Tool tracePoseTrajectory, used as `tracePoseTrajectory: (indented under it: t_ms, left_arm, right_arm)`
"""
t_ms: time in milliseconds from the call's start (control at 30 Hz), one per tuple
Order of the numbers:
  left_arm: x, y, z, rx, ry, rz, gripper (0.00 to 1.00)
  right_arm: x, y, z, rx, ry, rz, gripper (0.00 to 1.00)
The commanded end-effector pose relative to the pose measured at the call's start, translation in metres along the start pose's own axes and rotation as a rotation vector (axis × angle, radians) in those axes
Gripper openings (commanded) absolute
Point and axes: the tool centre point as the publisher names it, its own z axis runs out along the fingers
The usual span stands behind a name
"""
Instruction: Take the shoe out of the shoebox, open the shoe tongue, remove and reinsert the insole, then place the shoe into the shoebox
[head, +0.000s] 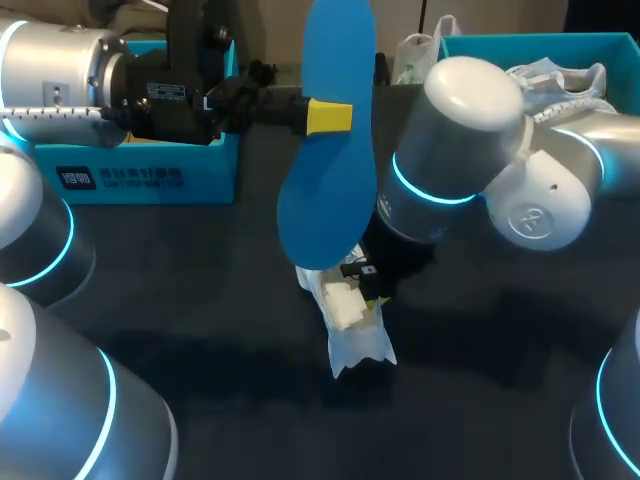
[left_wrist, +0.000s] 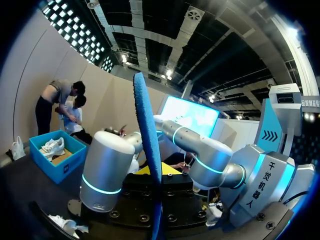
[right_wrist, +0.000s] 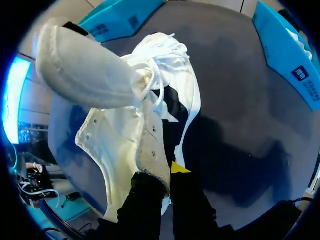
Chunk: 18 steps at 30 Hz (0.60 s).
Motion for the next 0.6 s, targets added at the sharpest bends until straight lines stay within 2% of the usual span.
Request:
tracePoseTrajectory:
  t_ms: [33, 333, 600]
  left_arm:
    - [-0.001, 0.000, 0.002, 0.000, 0.001, 0.000, 0.00]
    - [-0.001, 0.000, 0.002, 0.000, 0.001, 0.000, 0.00]
    - [-0.001, 0.000, 0.002, 0.000, 0.001, 0.000, 0.00]
  right_arm:
    - [-0.008, -0.002, 0.010, -0.002, 0.034, 0.026, 0.00]
    - [-0.014, -0.011, 0.013, -0.012, 0.048, 0.094, 0.00]
    - [-0.019, -0.007, 0.024, 0.008, 0.066, 0.106, 0.00]
